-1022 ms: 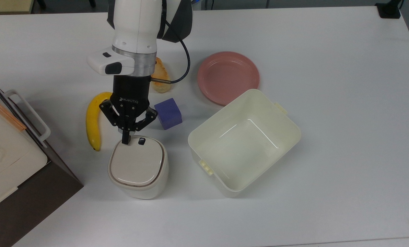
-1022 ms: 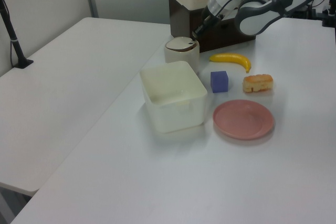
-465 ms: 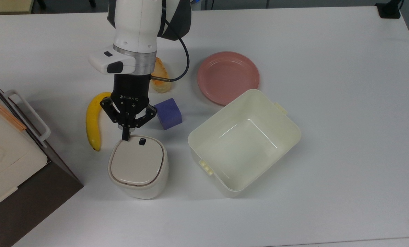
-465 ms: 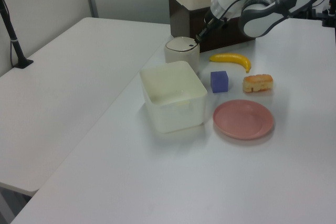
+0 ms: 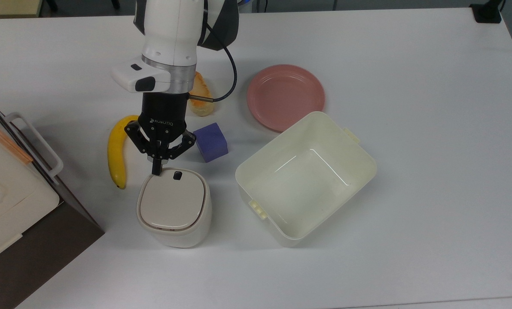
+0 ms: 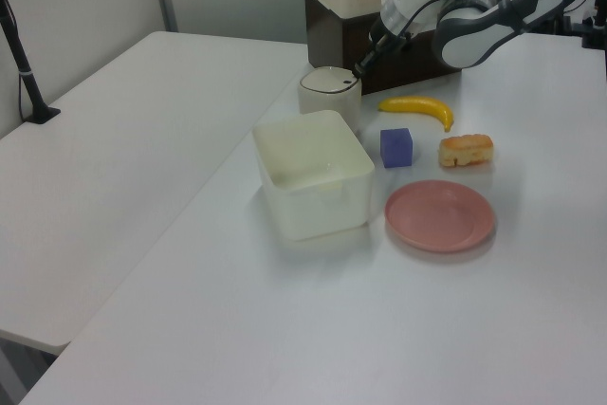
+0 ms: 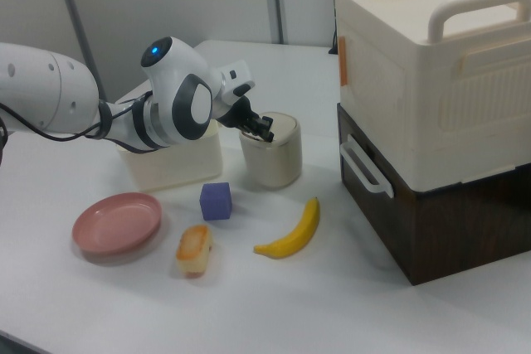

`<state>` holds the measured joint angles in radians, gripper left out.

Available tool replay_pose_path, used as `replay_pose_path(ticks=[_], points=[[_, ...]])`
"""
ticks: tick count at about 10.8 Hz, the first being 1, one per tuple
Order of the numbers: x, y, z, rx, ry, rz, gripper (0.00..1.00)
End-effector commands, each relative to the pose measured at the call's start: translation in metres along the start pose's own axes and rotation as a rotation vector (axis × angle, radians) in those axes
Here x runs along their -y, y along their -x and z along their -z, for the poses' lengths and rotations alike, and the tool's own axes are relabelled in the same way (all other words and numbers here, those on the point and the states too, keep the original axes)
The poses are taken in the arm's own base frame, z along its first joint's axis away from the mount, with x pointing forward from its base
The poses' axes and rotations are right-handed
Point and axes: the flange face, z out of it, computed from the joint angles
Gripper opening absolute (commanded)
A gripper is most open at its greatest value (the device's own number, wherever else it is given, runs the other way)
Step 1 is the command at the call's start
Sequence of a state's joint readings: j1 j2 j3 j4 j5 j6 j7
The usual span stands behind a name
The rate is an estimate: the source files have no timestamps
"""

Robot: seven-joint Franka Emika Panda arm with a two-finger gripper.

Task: Close the trash can
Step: 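Push the lid down over the can opening with the gripper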

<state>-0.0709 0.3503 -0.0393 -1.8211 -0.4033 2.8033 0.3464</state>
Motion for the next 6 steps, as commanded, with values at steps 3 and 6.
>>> replay_pose_path(ticks=[3, 6], points=[[0.016, 0.023, -0.016, -0.01, -0.017, 0.061, 0.0], [0.02, 0.013, -0.02, -0.036, -0.028, 0.043, 0.0]])
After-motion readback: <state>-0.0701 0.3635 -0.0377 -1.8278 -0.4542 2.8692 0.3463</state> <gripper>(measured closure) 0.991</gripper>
